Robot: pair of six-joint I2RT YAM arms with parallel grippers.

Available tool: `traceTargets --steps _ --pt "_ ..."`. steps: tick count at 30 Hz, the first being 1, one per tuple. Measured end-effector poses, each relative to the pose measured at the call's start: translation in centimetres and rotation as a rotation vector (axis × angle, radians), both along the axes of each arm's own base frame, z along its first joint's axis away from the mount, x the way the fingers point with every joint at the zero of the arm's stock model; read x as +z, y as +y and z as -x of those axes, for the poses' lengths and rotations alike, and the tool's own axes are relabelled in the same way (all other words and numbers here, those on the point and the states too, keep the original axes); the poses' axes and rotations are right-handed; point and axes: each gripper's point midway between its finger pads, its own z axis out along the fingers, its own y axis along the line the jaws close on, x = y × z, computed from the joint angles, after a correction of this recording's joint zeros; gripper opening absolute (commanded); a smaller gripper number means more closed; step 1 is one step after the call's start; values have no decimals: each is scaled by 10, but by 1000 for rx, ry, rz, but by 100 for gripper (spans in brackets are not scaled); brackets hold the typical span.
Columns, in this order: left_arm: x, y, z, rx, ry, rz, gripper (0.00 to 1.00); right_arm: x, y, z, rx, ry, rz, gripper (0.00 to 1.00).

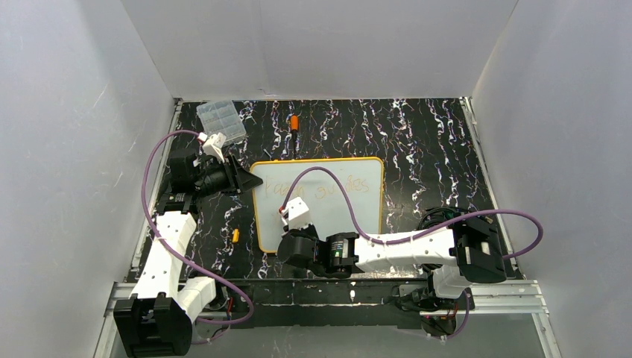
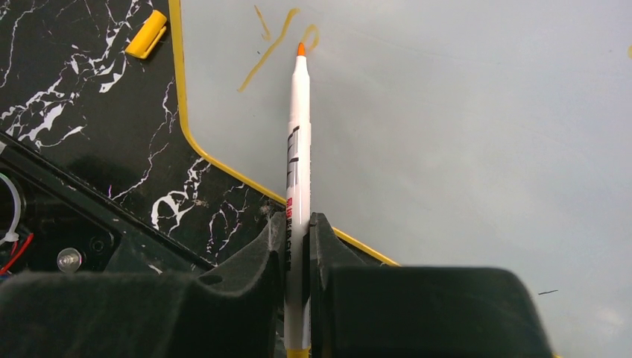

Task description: Write a sentence on the whiteboard

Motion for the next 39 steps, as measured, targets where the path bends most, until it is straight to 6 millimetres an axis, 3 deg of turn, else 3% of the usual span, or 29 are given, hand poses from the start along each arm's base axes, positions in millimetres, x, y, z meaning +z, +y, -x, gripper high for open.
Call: traceTargets --steps 26,39 --pt "0 0 0 2 -1 -2 33 -4 -15 -3 -26 -26 62 1" --pt "0 0 0 2 -1 -2 33 4 -8 -9 -15 -58 60 1"
